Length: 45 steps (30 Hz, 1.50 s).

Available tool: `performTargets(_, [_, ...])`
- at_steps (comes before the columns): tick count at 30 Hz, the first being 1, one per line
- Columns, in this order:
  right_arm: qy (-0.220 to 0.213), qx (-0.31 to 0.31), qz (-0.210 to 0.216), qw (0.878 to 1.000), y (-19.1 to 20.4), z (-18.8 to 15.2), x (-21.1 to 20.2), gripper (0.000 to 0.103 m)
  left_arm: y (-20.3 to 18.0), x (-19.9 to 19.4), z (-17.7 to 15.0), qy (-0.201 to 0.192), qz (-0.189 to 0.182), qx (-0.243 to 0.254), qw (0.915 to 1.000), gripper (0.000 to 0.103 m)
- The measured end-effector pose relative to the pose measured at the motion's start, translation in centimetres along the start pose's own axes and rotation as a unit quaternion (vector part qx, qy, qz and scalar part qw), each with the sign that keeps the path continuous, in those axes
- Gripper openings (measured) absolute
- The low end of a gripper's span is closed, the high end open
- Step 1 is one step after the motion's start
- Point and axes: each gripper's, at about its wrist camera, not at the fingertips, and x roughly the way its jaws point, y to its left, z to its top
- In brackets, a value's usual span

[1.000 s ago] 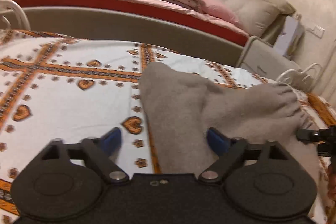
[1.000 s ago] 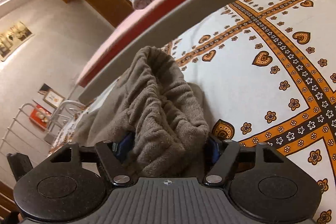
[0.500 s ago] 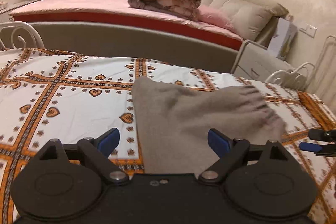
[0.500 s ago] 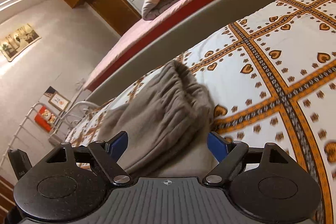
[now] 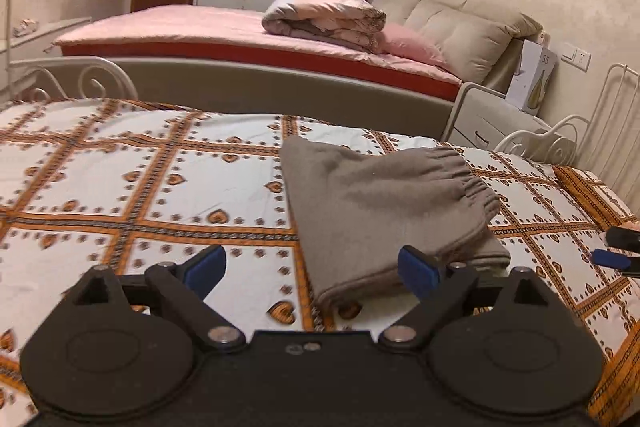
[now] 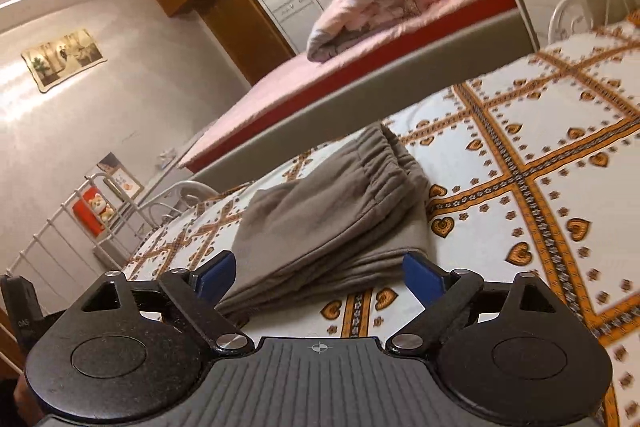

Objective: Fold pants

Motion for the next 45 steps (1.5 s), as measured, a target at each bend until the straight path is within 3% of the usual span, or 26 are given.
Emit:
performTargets(9, [-0.008, -0.094, -0.027, 0.995, 4.1, -4.5, -5.3, 0.095, -1.4, -6.0, -2.9, -0.020, 0.004, 0.025, 0.9995, 0.088])
performTargets(13, [-0.022, -0.131, -0.035, 0.991, 6.4, -6.8, -6.6, 0.103, -2.6, -8.1, -4.6, -0.031, 0.005, 0.034, 0.9989, 0.088])
performTargets(18, [-0.047, -0.141, -0.049, 0.988, 8.4, -8.9, -7.8, 0.103, -4.7, -10.5, -7.1, -0.055, -0.004, 0.052, 0.9971, 0.088])
performTargets(29, [-0.050, -0.229, -0.062, 0.970, 12.1, -12.4, -8.1, 0.103, -7.5, -12.1, -9.1, -0.083, -0.010, 0.077, 0.9936, 0.088])
performTargets(45, [-0.049, -0.197, -0.074, 0.976, 10.7, -11.8, -7.9, 0.103, -7.6, -12.0, -9.3, -0.086, -0.018, 0.084, 0.9926, 0.089])
